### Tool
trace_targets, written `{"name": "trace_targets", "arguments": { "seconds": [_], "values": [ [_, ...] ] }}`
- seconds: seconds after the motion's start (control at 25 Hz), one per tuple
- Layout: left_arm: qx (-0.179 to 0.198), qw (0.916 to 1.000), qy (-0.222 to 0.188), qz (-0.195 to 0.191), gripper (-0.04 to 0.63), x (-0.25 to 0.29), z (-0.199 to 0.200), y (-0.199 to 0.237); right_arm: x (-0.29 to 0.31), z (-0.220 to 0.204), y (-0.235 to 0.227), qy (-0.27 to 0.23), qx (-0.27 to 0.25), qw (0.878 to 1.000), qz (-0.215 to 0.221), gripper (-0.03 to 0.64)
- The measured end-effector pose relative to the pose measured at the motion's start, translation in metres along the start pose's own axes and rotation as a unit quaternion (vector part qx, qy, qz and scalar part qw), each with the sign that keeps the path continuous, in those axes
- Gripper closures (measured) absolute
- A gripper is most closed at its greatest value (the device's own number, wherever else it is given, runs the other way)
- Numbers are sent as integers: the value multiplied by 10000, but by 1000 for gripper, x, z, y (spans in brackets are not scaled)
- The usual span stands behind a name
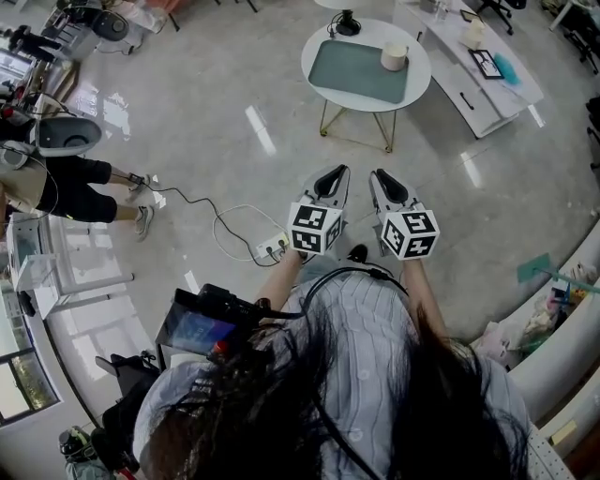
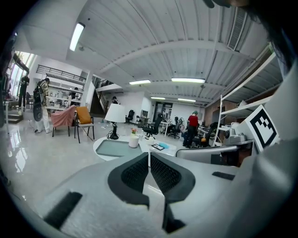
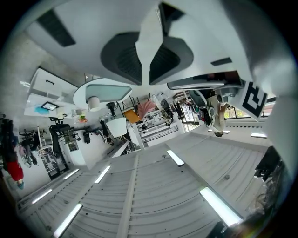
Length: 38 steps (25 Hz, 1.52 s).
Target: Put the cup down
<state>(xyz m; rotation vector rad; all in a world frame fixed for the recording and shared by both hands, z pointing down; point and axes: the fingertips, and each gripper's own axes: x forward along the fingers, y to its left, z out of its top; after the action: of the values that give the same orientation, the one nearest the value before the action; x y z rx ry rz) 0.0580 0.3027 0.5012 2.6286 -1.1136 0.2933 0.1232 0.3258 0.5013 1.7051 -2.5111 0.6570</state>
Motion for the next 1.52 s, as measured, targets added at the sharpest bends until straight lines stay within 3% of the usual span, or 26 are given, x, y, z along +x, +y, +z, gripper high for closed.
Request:
{"name": "trace_targets", "arguments": {
  "seconds": [0.56, 1.52],
  "values": [
    [-86, 9999, 10, 98, 578, -13, -7, -1, -8, -6, 13, 123, -229, 9996, 103, 552],
    [98, 9998, 15, -198, 577, 0, 1, -10, -13, 6, 3, -52, -262, 9995, -148, 571]
  ]
}}
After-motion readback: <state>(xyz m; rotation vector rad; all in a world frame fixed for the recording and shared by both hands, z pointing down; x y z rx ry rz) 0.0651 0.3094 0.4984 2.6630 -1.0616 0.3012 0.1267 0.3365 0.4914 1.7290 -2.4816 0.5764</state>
